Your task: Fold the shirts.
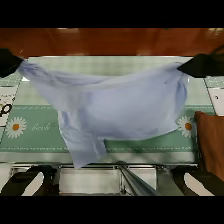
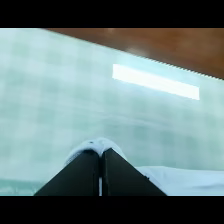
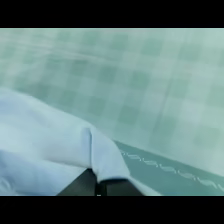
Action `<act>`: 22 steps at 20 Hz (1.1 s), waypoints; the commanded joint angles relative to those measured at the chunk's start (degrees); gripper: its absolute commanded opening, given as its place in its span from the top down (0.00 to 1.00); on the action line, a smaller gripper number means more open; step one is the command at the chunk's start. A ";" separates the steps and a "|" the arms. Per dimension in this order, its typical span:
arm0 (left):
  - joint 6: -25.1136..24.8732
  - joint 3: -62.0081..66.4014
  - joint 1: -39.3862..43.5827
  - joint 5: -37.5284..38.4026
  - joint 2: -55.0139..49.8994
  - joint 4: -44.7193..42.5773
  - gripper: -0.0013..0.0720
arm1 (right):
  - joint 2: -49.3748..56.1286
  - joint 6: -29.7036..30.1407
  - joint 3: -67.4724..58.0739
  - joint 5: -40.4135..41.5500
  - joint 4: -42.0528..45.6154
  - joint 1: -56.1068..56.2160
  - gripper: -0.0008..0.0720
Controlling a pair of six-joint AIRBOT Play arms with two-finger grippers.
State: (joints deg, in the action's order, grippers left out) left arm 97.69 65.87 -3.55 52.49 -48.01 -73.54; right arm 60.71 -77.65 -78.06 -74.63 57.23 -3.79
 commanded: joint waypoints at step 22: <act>-14.16 -8.57 -27.85 11.08 -19.39 19.04 0.30 | 21.11 -2.89 5.01 -0.13 -0.09 -28.22 0.42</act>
State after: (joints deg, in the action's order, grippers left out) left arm 86.39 69.28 -25.56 62.92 -76.29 -54.57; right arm 90.43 -78.74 -83.77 -73.08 46.04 -25.80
